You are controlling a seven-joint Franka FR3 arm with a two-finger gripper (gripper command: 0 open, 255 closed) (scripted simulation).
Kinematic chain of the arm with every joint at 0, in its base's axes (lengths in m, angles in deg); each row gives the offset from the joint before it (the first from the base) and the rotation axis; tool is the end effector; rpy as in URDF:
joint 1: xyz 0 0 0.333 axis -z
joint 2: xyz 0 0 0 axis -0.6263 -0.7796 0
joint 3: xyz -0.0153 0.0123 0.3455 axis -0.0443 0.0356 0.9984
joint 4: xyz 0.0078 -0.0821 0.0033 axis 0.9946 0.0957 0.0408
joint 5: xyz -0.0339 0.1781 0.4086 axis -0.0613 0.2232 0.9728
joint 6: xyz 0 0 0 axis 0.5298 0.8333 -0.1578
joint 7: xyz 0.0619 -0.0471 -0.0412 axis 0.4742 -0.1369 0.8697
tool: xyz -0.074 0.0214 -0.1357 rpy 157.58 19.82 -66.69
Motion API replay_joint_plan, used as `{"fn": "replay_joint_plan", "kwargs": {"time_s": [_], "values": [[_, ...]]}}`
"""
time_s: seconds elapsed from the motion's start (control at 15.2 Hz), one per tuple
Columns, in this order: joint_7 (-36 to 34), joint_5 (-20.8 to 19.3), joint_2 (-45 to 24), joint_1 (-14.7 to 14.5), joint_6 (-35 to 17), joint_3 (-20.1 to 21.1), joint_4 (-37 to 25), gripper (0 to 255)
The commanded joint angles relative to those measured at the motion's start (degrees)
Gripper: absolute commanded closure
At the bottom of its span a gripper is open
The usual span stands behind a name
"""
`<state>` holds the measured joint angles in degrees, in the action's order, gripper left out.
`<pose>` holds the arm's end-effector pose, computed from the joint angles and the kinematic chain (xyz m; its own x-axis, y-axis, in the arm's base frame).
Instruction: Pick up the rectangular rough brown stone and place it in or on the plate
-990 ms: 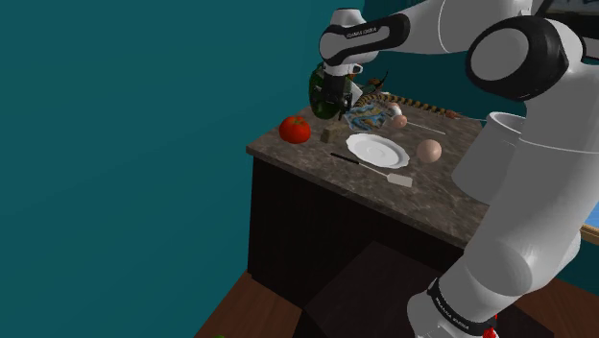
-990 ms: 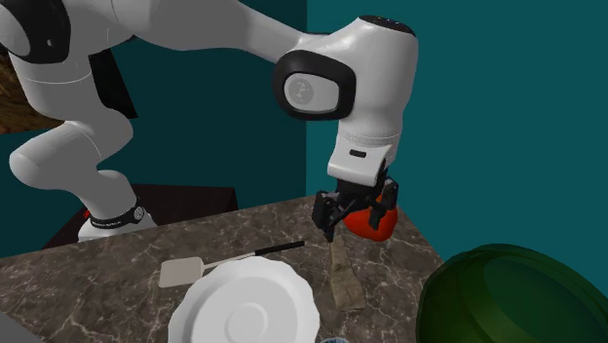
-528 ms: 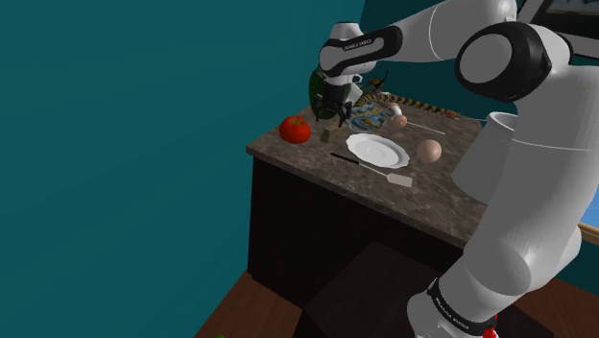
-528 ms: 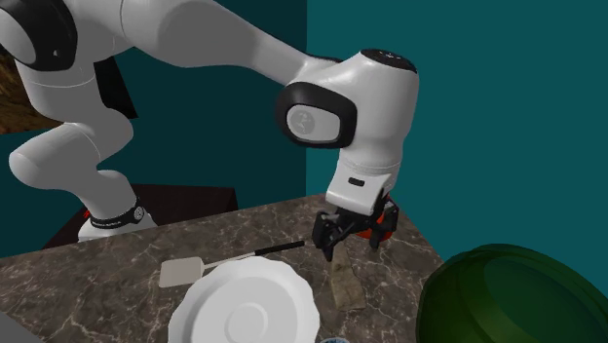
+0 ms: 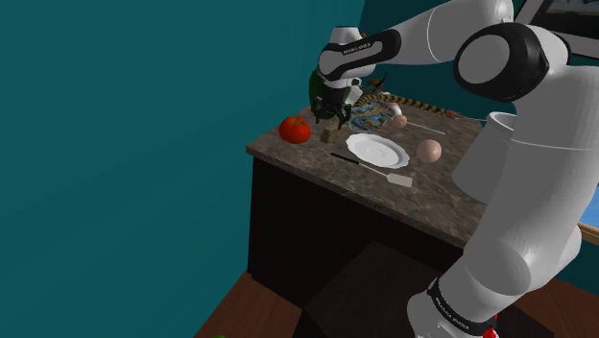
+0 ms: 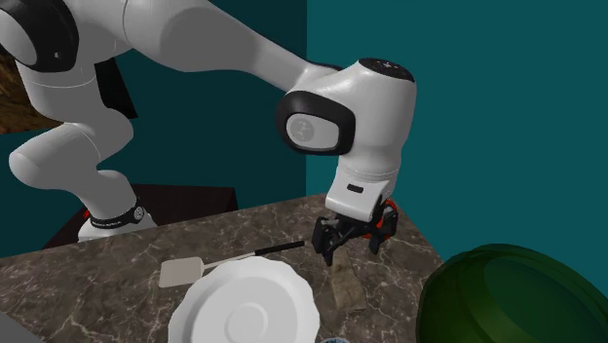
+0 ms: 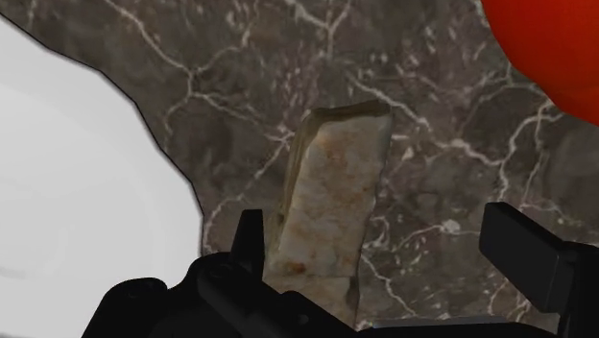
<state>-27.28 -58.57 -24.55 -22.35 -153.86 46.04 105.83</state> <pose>0.6889 -0.2099 0.3490 0.3585 -0.9314 0.0626 -0.9330 -0.3554 0.0561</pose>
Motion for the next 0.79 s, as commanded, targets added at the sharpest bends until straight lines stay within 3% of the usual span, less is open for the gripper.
{"fn": "replay_joint_plan", "kwargs": {"time_s": [0.0,0.07,0.73], "values": [[0.0,0.04,-0.19,-0.03,-0.05,0.04,0.14,0],[0.0,0.04,-0.16,-0.03,-0.06,0.04,0.18,255],[0.06,0.07,0.05,-0.03,0.62,0.05,-0.29,255]]}}
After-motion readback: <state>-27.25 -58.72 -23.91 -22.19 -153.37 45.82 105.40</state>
